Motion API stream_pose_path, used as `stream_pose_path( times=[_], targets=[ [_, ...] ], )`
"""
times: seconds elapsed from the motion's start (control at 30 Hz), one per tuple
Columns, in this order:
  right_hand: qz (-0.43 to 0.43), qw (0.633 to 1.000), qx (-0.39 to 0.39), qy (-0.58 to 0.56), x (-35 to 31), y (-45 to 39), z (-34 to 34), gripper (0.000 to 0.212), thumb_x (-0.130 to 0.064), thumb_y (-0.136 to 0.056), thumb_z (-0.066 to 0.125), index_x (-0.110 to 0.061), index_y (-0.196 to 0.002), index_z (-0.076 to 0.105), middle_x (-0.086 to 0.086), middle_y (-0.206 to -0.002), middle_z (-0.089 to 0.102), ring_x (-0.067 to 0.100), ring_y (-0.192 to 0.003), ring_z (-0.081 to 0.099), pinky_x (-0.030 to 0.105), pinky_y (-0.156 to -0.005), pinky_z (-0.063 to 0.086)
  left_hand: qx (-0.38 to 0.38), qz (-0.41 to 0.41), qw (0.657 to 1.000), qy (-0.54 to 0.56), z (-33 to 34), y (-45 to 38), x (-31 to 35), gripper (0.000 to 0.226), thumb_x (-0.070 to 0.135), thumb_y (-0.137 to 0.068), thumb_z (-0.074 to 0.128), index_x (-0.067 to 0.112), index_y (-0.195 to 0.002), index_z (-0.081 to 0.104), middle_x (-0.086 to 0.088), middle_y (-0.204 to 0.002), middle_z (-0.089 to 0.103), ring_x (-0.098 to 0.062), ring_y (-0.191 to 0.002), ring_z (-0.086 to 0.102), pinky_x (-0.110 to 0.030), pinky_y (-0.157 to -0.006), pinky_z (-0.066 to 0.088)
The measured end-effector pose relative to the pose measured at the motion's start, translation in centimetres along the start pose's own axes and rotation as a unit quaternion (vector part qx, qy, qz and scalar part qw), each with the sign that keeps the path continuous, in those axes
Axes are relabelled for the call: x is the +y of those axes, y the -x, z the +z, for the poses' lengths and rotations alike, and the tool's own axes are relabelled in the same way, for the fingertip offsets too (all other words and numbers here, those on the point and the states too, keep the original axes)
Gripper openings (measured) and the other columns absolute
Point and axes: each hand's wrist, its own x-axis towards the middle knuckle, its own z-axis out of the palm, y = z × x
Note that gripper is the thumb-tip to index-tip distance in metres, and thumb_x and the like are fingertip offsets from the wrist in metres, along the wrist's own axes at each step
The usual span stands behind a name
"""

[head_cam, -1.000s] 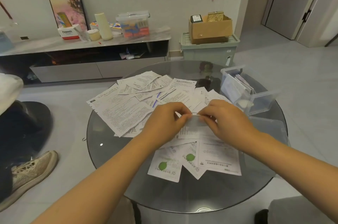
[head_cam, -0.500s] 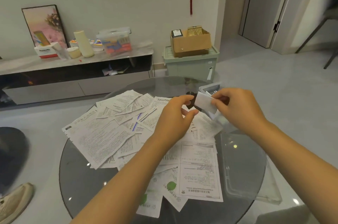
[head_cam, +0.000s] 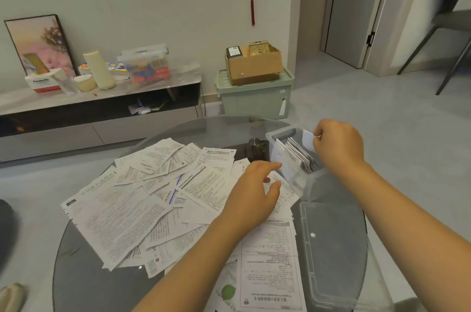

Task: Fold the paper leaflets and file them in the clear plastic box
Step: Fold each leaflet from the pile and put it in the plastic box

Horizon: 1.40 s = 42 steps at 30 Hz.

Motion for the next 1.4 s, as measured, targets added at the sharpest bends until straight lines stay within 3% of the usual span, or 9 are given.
stream_pose_path(
  times=[0.17, 0.27, 0.5, 0.63, 0.8, 0.97, 1.1, 1.4],
  targets=[
    [-0.011, 0.996, -0.013, 0.092, -0.8, -0.1, 1.3, 0.015, -0.009, -0.083, 0.057, -0.014, -0.088, 0.070, 0.009, -0.087, 0.069, 0.031, -0.084, 0.061, 0.028, -0.063, 0.035, -0.013, -0.002, 1.000, 0.010, 0.3, 0.2, 0.2, 0.040, 0.027, -0.096, 0.050, 0.033, -0.135, 0.045, 0.013, -0.142, 0.038, 0.000, -0.105, 0.052, -0.018, -0.091, 0.044],
    [-0.027, 0.985, -0.028, 0.169, -1.0, -0.2, 1.3, 0.018, -0.011, -0.083, 0.058, -0.020, -0.093, 0.071, 0.006, -0.090, 0.068, 0.026, -0.094, 0.057, 0.027, -0.069, 0.031, -0.018, 0.000, 1.000, 0.008, 0.5, 0.3, 0.3, 0.041, 0.027, -0.095, 0.050, 0.034, -0.135, 0.044, 0.014, -0.143, 0.037, -0.001, -0.107, 0.053, -0.021, -0.091, 0.048],
    [-0.045, 0.971, -0.078, 0.221, -0.5, -0.3, 0.9, 0.022, -0.018, -0.089, 0.053, -0.016, -0.106, 0.067, 0.005, -0.118, 0.049, 0.027, -0.114, 0.039, 0.030, -0.087, 0.033, -0.026, -0.009, 1.000, 0.012, 0.6, 0.7, 0.3, 0.039, 0.027, -0.096, 0.050, 0.033, -0.134, 0.045, 0.010, -0.138, 0.039, -0.003, -0.108, 0.053, -0.021, -0.094, 0.045],
    [-0.014, 0.988, -0.108, 0.113, 0.2, -0.6, 0.5, 0.024, -0.013, -0.089, 0.052, -0.010, -0.104, 0.069, 0.010, -0.115, 0.045, 0.031, -0.115, 0.036, 0.034, -0.087, 0.037, -0.034, -0.010, 0.999, 0.000, 0.7, 0.9, 0.6, 0.038, 0.029, -0.095, 0.050, 0.034, -0.133, 0.045, 0.010, -0.141, 0.038, -0.005, -0.109, 0.054, -0.022, -0.095, 0.047],
    [0.009, 0.997, -0.068, -0.037, 0.8, -0.6, -0.9, 0.025, -0.005, -0.091, 0.050, -0.007, -0.104, 0.071, 0.016, -0.122, 0.046, 0.033, -0.122, 0.034, 0.037, -0.092, 0.038, -0.034, 0.000, 0.999, -0.009, 0.1, 1.2, 0.9, 0.037, 0.027, -0.095, 0.050, 0.033, -0.132, 0.046, 0.009, -0.138, 0.040, -0.005, -0.110, 0.054, -0.024, -0.094, 0.048],
    [-0.049, 0.997, -0.022, -0.058, 0.8, 1.4, -2.1, 0.025, -0.012, -0.091, 0.051, -0.013, -0.106, 0.071, 0.008, -0.108, 0.050, 0.026, -0.115, 0.039, 0.031, -0.086, 0.036, -0.046, 0.013, 0.998, -0.036, -0.8, 2.2, 1.4, 0.034, 0.027, -0.095, 0.050, 0.032, -0.129, 0.049, 0.011, -0.136, 0.042, 0.000, -0.104, 0.052, -0.024, -0.092, 0.047],
    [-0.108, 0.992, -0.029, -0.064, 0.5, 3.9, -2.8, 0.022, -0.017, -0.090, 0.055, -0.018, -0.106, 0.071, -0.001, -0.096, 0.045, 0.021, -0.109, 0.042, 0.028, -0.082, 0.035, -0.081, 0.019, 0.992, -0.099, -1.2, 3.8, 1.5, 0.036, 0.029, -0.096, 0.049, 0.029, -0.132, 0.048, 0.010, -0.136, 0.044, -0.005, -0.112, 0.051, -0.024, -0.095, 0.044],
    [-0.207, 0.970, -0.085, -0.090, 0.4, 10.1, -3.6, 0.019, -0.027, -0.088, 0.061, -0.025, -0.105, 0.071, -0.009, -0.090, 0.049, 0.009, -0.093, 0.043, 0.021, -0.077, 0.033, -0.181, 0.036, 0.964, -0.192, -2.7, 7.2, 1.4, 0.040, 0.040, -0.088, 0.060, 0.034, -0.127, 0.051, 0.013, -0.131, 0.049, -0.006, -0.120, 0.044, -0.031, -0.106, 0.035]
  ],
)
